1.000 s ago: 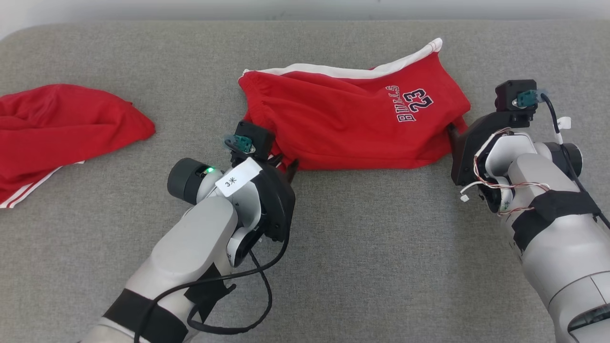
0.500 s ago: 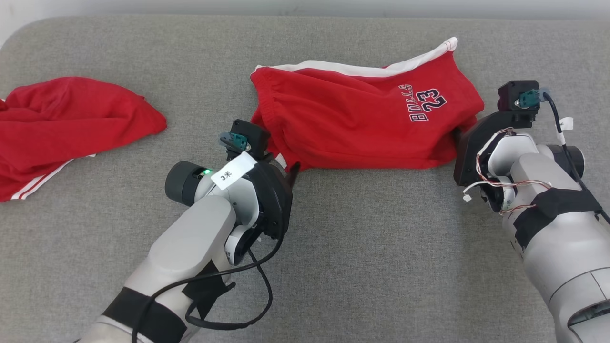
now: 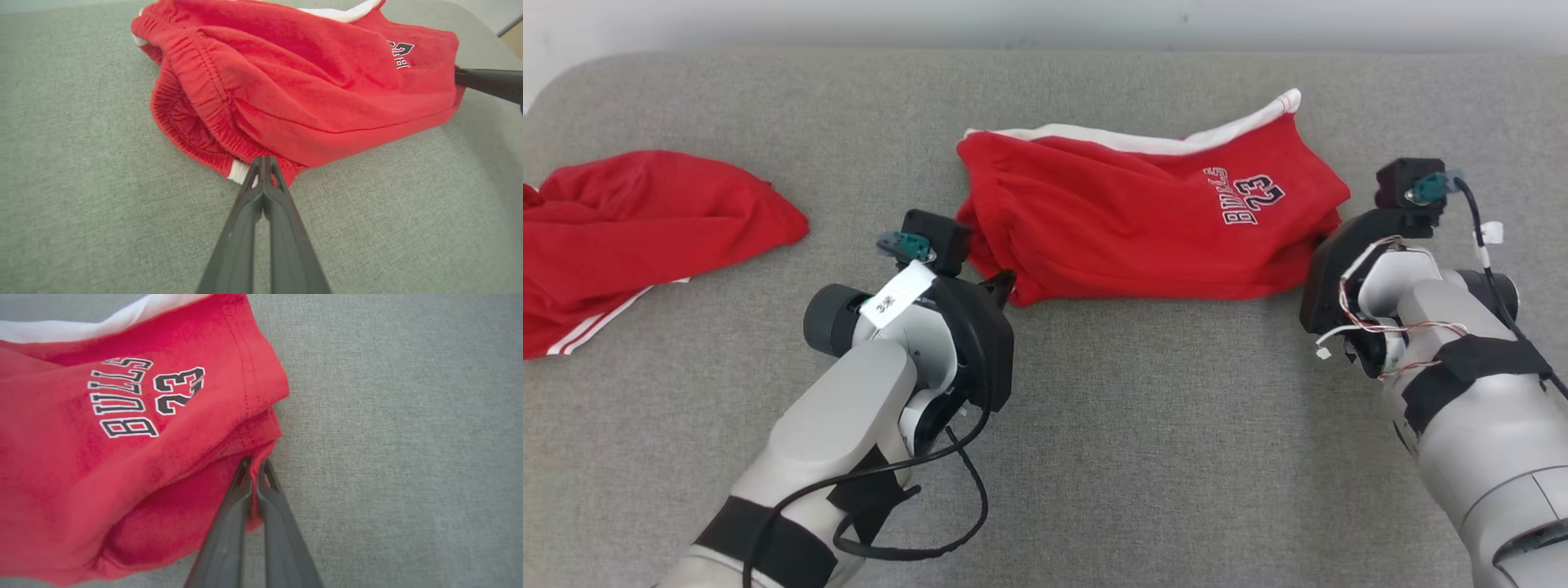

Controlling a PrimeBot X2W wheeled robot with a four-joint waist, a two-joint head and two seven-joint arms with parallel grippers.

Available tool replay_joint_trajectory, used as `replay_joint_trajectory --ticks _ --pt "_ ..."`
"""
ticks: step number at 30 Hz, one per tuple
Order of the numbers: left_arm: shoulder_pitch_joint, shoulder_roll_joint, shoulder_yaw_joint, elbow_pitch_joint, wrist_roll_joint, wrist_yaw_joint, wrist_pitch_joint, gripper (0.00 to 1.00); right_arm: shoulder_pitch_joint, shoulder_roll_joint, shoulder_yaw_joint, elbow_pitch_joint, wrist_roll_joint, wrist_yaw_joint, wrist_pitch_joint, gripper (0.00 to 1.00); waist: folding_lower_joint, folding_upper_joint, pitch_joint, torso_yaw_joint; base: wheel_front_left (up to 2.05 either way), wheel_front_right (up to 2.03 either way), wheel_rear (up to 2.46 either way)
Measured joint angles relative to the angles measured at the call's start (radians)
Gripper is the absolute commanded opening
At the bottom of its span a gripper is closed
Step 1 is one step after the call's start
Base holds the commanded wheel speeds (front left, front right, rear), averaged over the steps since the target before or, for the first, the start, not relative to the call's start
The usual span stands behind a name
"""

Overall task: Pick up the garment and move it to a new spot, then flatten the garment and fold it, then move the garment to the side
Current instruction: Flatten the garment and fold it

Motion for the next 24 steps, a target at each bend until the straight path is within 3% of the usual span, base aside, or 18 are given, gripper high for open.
replay_joint_trajectory --ticks 7,11,12,13,14,17,18,21,22,23,24 --pt "0.081 0.013 -0.007 0.012 -0.006 -0.045 -0.061 0.0 0.086 -0.027 -0.037 0.008 0.039 0.031 -0.053 0.0 -0.0001 0.0001 -0.05 0.001 0.0 0.0 0.0" --pt "0.139 0.026 -0.013 0.027 -0.016 -0.049 -0.077 0.0 0.132 -0.032 -0.036 0.02 0.039 0.044 -0.059 0.0 -0.0002 0.0 -0.087 0.003 0.0 0.0 0.0" --pt "0.145 0.025 -0.013 0.027 -0.023 -0.049 -0.084 0.26 0.138 -0.03 -0.036 0.022 0.039 0.044 -0.06 0.0 -0.0002 0.0 -0.096 0.004 0.0 0.0 0.0" --pt "0.148 0.023 -0.013 0.025 -0.031 -0.049 -0.089 0.93 0.142 -0.028 -0.036 0.023 0.039 0.044 -0.061 0.0 -0.0002 0.0 -0.105 0.004 0.0 0.0 0.0" --pt "0.148 0.021 -0.013 0.019 -0.035 -0.049 -0.094 1.0 0.143 -0.025 -0.036 0.024 0.039 0.044 -0.061 0.0 -0.0002 -0.0001 -0.113 0.005 0.0 0.0 0.0" --pt "0.141 0.016 -0.013 -0.005 -0.035 -0.056 -0.104 1.0 0.142 -0.017 -0.033 0.023 0.039 0.043 -0.065 0.0 -0.0004 -0.0001 -0.12 0.005 0.0 0.0 0.0" --pt "0.134 0.014 -0.016 -0.01 -0.034 -0.056 -0.11 1.0 0.142 -0.016 -0.032 0.023 0.039 0.042 -0.068 0.38 -0.0004 -0.0001 -0.117 0.005 0.0 0.0 0.0" --pt "0.098 0.008 -0.031 -0.014 -0.028 -0.056 -0.11 1.0 0.142 -0.013 -0.024 0.023 0.038 0.035 -0.069 0.51 -0.0001 0.0 -0.103 0.003 0.0 0.0 0.0" --pt "0.089 0.008 -0.035 -0.013 -0.025 -0.056 -0.11 1.0 0.141 -0.01 -0.02 0.022 0.037 0.035 -0.069 0.79 -0.0001 0.0 -0.098 0.002 0.0 0.0 0.0" --pt "0.082 0.008 -0.036 -0.013 -0.023 -0.056 -0.11 1.0 0.14 -0.006 -0.017 0.022 0.037 0.035 -0.069 1.0 -0.0001 0.0 -0.093 0.001 0.0 0.0 0.0" --pt "0.077 0.008 -0.037 -0.012 -0.019 -0.056 -0.11 1.0 0.139 -0.002 -0.014 0.021 0.036 0.035 -0.069 1.0 -0.0001 -0.0001 -0.089 -0.001 0.0 0.0 0.0"
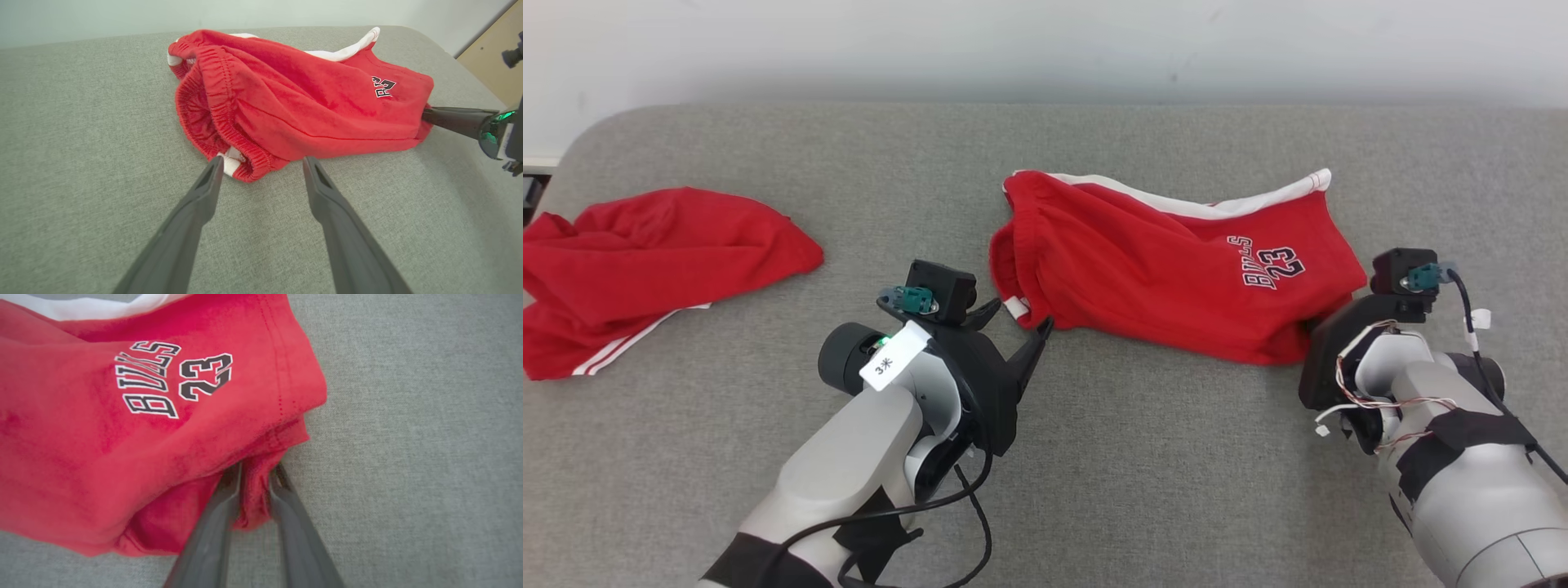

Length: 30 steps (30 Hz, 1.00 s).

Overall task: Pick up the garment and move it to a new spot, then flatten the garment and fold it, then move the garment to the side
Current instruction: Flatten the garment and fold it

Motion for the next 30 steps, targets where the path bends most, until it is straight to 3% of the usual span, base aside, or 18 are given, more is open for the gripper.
replay_joint_trajectory --ticks 9,15,18,19,20,24,25,26,28,29,30 --pt "-0.031 -0.002 -0.024 0.03 0.02 0.001 0.021 1.0 -0.041 0.016 0.016 -0.014 -0.008 0.0 -0.005 1.0 0.0 0.0002 0.043 -0.034 0.0 0.0 0.0" --pt "-0.057 -0.004 -0.027 0.066 0.028 0.028 0.036 0.98 -0.055 0.025 0.026 -0.017 -0.011 0.002 -0.009 1.0 0.0001 0.0002 0.065 -0.064 0.0 0.0 0.0" --pt "-0.059 -0.004 -0.029 0.079 0.029 0.036 0.047 0.81 -0.059 0.026 0.028 -0.019 -0.011 0.007 -0.012 1.0 0.0001 0.0002 0.075 -0.074 0.0 0.0 0.0" --pt "-0.059 -0.005 -0.03 0.083 0.029 0.036 0.05 0.69 -0.059 0.026 0.028 -0.019 -0.011 0.009 -0.016 1.0 0.0001 0.0001 0.078 -0.077 0.0 0.0 0.0" --pt "-0.061 -0.005 -0.032 0.089 0.029 0.037 0.05 0.51 -0.059 0.027 0.028 -0.019 -0.011 0.009 -0.016 1.0 0.0001 0.0002 0.08 -0.079 0.0 0.0 0.0" --pt "-0.076 -0.005 -0.031 0.105 0.028 0.053 0.053 0.38 -0.059 0.027 0.029 -0.019 -0.011 0.01 -0.017 1.0 0.0001 0.0002 0.085 -0.083 0.0 0.0 0.0" --pt "-0.079 -0.005 -0.031 0.105 0.028 0.053 0.053 0.34 -0.059 0.027 0.029 -0.018 -0.011 0.011 -0.017 0.88 0.0001 0.0002 0.086 -0.084 0.0 0.0 0.0" --pt "-0.079 -0.005 -0.031 0.106 0.028 0.053 0.053 0.29 -0.059 0.027 0.029 -0.018 -0.011 0.011 -0.017 0.65 0.0001 0.0002 0.087 -0.084 0.0 0.0 0.0" --pt "-0.079 -0.006 -0.031 0.109 0.028 0.053 0.053 0.0 -0.059 0.027 0.03 -0.016 -0.011 0.011 -0.017 0.24 0.0001 0.0002 0.087 -0.084 0.0 0.0 0.0" --pt "-0.079 -0.006 -0.032 0.11 0.028 0.053 0.053 0.0 -0.059 0.026 0.03 -0.015 -0.01 0.012 -0.017 0.0 0.0001 0.0002 0.087 -0.084 0.0 0.0 0.0" --pt "-0.079 -0.005 -0.034 0.109 0.027 0.053 0.053 0.0 -0.058 0.025 0.03 -0.014 -0.01 0.019 -0.016 0.0 0.0001 0.0002 0.086 -0.084 0.0 0.0 0.0"
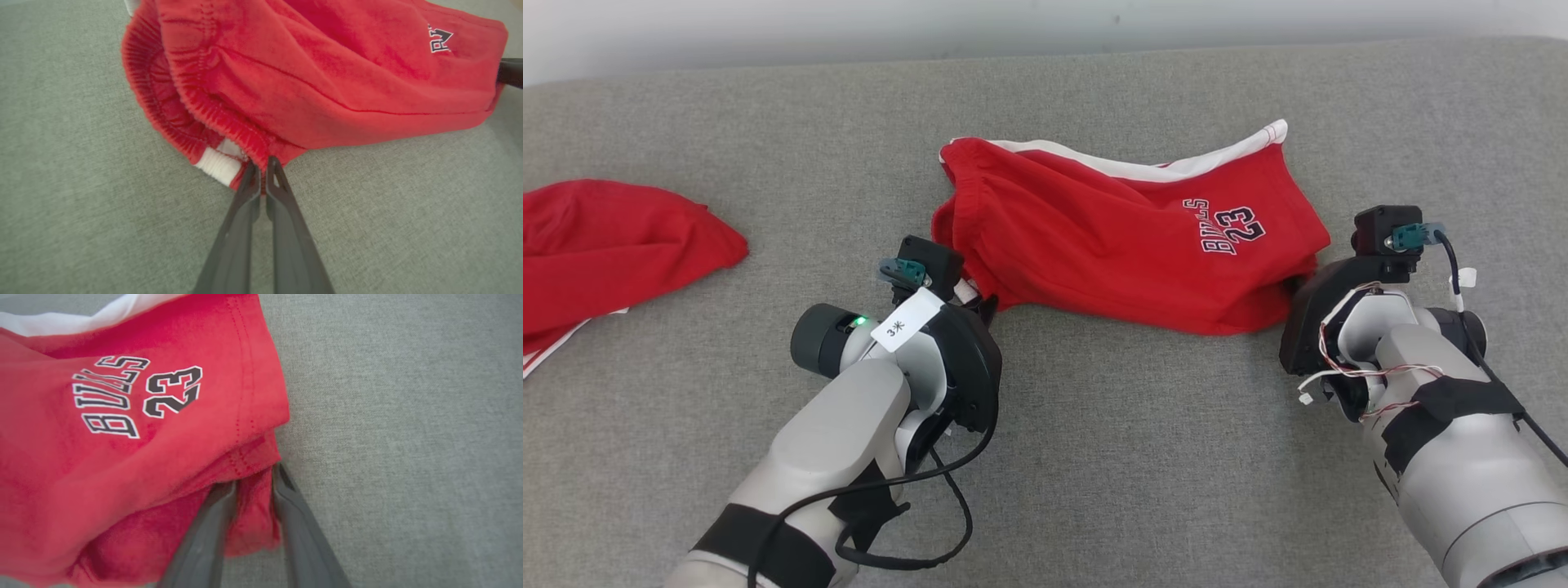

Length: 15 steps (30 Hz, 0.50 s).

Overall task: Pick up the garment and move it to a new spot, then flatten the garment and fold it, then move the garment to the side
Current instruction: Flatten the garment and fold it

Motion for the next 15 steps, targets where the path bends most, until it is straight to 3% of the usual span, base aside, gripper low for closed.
replay_joint_trajectory --ticks 11,15 --pt "0.014 0.0 -0.014 -0.002 -0.03 -0.055 -0.029 0.0 0.054 0.001 -0.021 0.005 0.025 0.028 -0.007 0.0 0.0 0.0 -0.043 0.007 0.0 0.0 0.0" --pt "0.092 0.003 -0.021 -0.006 -0.055 -0.066 -0.056 0.0 0.106 -0.008 -0.032 0.009 0.048 0.044 -0.026 0.0 0.0 0.0 -0.087 0.011 0.0 0.0 0.0"
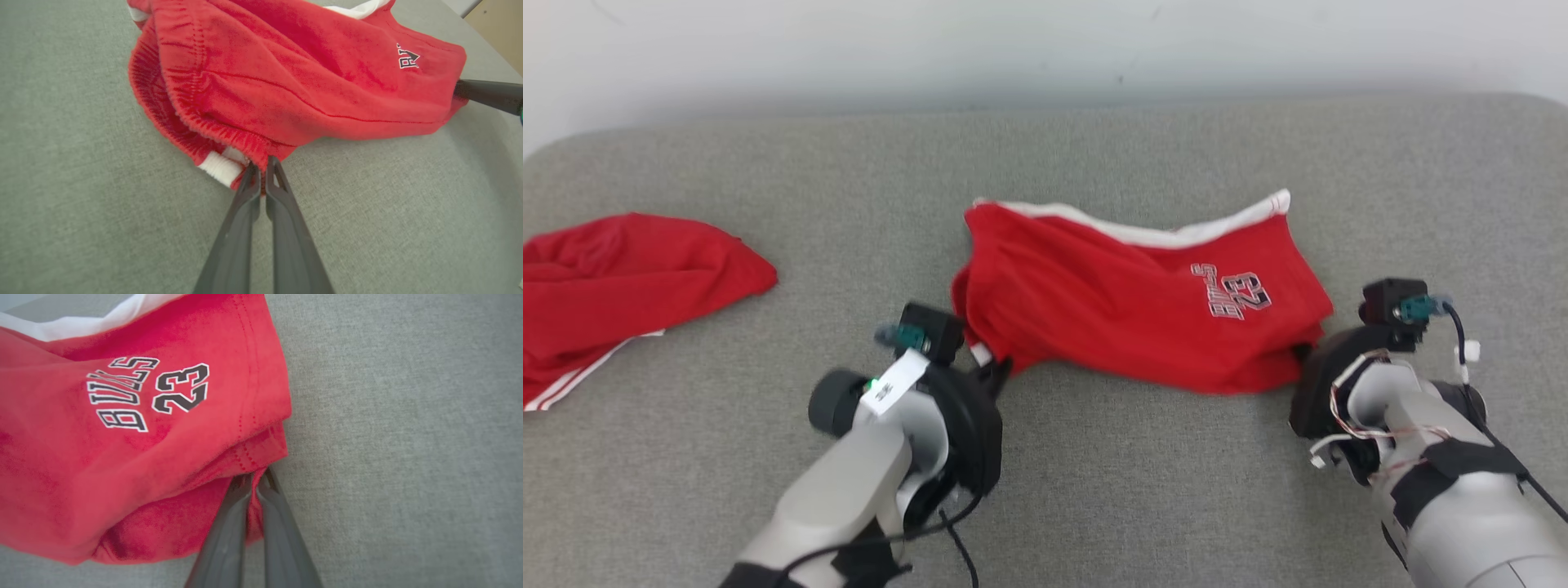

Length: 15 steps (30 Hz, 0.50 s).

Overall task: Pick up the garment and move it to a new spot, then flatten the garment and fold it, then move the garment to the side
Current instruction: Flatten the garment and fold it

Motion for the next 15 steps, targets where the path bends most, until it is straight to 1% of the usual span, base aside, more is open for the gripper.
replay_joint_trajectory --ticks 3,9,15 --pt "0.061 0.011 -0.005 -0.006 -0.02 -0.006 -0.015 0.0 0.029 -0.013 -0.007 0.008 0.001 0.0 -0.009 0.0 -0.0001 0.0 -0.033 0.003 0.0 0.0 0.0" --pt "0.177 0.052 -0.034 -0.032 -0.044 -0.007 -0.033 0.0 0.105 -0.043 -0.019 0.028 0.009 0.001 -0.016 0.0 -0.0001 -0.0001 -0.108 0.014 0.0 0.0 0.0" --pt "0.283 0.087 -0.083 -0.1 -0.054 -0.012 -0.043 0.0 0.197 -0.038 -0.031 0.033 0.029 0.004 -0.031 0.0 -0.0002 -0.0001 -0.181 0.031 0.0 0.0 0.0"
